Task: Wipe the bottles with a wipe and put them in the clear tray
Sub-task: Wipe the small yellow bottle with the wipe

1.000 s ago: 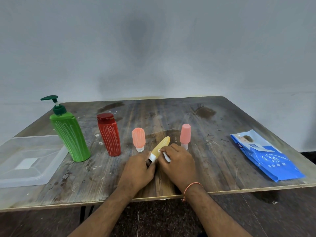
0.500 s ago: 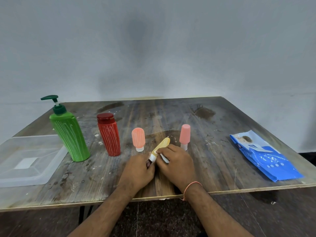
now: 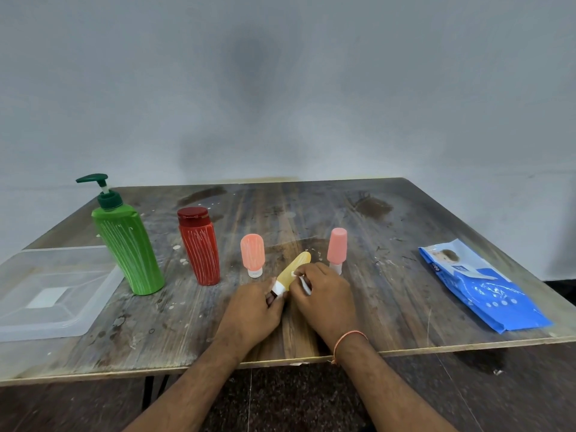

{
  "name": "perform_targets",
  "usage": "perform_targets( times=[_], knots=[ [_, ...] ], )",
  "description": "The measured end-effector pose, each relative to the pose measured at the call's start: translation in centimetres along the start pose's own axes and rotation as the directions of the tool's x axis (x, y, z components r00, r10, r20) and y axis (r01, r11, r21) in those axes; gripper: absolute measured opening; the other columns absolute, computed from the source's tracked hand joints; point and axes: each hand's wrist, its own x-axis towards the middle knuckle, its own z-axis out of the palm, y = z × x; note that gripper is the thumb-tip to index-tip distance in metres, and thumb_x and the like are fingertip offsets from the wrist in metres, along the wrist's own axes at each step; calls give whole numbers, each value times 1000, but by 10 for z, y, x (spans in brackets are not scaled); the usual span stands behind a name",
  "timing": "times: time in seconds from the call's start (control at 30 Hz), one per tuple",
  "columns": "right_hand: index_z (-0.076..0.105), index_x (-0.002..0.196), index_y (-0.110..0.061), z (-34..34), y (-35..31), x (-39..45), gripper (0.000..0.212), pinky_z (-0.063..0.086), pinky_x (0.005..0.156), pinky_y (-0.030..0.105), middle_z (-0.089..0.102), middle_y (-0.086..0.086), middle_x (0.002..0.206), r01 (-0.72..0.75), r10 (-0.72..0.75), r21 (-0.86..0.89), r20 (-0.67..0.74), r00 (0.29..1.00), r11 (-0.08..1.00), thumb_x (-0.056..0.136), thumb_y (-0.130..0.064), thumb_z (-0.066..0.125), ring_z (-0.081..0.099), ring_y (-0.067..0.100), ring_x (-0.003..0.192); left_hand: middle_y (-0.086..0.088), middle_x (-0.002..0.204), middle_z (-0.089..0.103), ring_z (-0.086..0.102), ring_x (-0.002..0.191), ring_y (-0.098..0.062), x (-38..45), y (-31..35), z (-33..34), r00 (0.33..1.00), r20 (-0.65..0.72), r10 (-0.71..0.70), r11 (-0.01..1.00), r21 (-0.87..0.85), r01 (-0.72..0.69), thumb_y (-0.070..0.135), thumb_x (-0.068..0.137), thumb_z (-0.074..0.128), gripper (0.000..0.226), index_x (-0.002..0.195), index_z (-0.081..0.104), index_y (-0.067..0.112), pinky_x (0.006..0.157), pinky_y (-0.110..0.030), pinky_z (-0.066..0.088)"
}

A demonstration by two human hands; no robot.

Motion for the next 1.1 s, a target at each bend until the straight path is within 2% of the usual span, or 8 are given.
perform_targets(
  times=[0.13,0.3,0.5,0.6,0.67,0.77,0.97,1.1],
  knots=[
    [79,104,-22,-4,-1,1,13,49,69,20,72,-9,94,54,-54,28,4,999,998,93,-20,74,60,6,79,9,66,60,58,63,-7,-1,0,-1,1000,6,-5,1000,-3,5,38,100,61,23,79,53,35,55,-18,35],
    [78,96,-23,-3,-2,0,7,52,64,24,72,-10,88,-9,9,21,3,1000,1000,90,-23,74,60,7,73,11,68,61,58,65,-5,-1,2,-3,1000,16,-9,1000,11,9,38,101,60,15,87,58,34,54,-16,34],
    [80,98,-25,-4,1,1,11,54,68,24,72,-12,91,21,-18,60,-42,999,998,90,-22,74,62,7,79,9,64,58,56,61,-6,-2,4,-4,999,20,-26,1000,18,26,42,101,61,28,76,49,35,53,-18,34],
    [77,92,-25,-3,0,1,8,56,65,32,72,-12,88,-41,42,32,-33,999,999,88,-26,71,63,9,76,9,63,58,55,60,-5,-2,5,-5,999,21,-39,999,5,39,40,101,62,31,73,49,33,52,-18,35],
    [76,92,-26,-3,0,2,4,55,65,30,71,-11,89,-76,77,29,-50,996,997,89,-23,75,63,11,76,9,63,57,55,61,-6,-3,6,-5,999,15,-39,999,13,39,42,101,61,32,73,48,34,52,-19,33],
    [79,98,-26,-5,1,2,8,52,67,23,72,-11,91,-32,34,39,-44,998,999,91,-21,78,63,9,78,9,64,57,55,61,-6,-2,5,-4,998,16,-54,999,12,53,43,102,60,31,75,50,32,53,-19,31],
    [78,93,-26,-5,-1,1,7,58,68,33,72,-12,90,-90,90,18,7,996,996,88,-28,74,64,9,78,12,65,57,56,63,-4,-2,4,-4,999,13,-32,999,5,32,44,102,60,22,83,53,35,55,-17,31],
    [80,101,-26,-8,0,2,11,55,72,24,75,-11,96,-47,47,62,-6,999,997,92,-24,76,66,8,83,11,65,57,56,64,-6,-1,2,-4,999,20,-45,999,-24,45,44,102,60,28,77,52,34,54,-19,29]
  ],
)
